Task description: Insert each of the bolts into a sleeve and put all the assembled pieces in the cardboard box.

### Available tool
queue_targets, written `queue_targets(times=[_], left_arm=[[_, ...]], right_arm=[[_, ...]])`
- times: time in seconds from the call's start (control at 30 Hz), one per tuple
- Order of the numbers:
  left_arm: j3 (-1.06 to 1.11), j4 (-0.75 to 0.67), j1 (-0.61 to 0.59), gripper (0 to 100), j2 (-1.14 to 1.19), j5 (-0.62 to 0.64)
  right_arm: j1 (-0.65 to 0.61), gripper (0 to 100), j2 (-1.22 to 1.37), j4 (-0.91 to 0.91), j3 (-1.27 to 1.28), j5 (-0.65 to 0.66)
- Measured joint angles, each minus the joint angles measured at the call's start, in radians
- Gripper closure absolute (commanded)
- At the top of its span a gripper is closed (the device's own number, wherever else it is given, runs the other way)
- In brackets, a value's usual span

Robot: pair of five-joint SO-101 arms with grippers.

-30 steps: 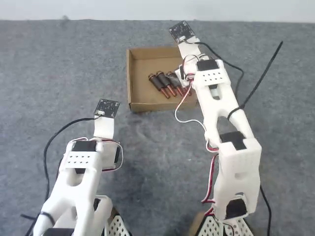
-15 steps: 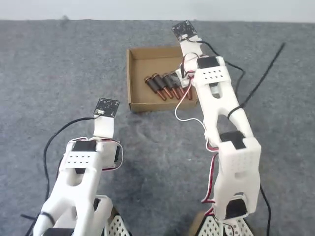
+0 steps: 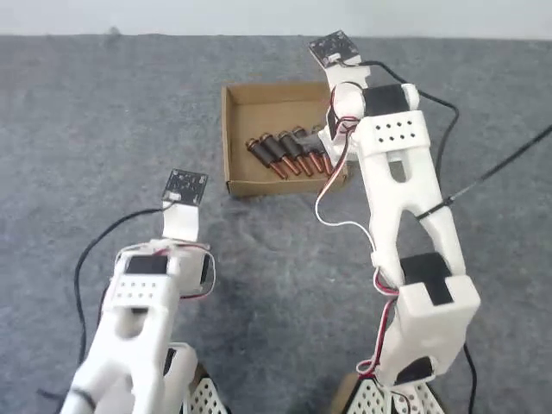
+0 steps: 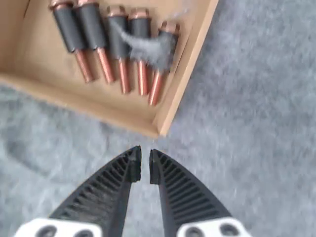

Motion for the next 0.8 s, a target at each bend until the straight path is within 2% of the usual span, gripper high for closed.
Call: queue_targets(times=[0.17, 0.27, 0.5, 0.8], left_arm=[[0.164, 0.000, 0.000, 99, -0.333, 0.000], [0.249, 0.017, 0.000, 99, -0.549, 0.000], [0.318, 0.140, 0.000, 99, -0.878, -0.002], [0.373, 0.199, -0.002, 99, -1.026, -0.002]], right_arm=[[0.025, 99.2, -0.091, 0.040, 0.012, -0.003], [0.037, 99.2, -0.184, -0.005, 0.112, -0.003], [0.049, 99.2, -0.502, -0.250, 0.571, -0.005], [0.049, 98.9, -1.043, -0.512, 1.198, -0.005]])
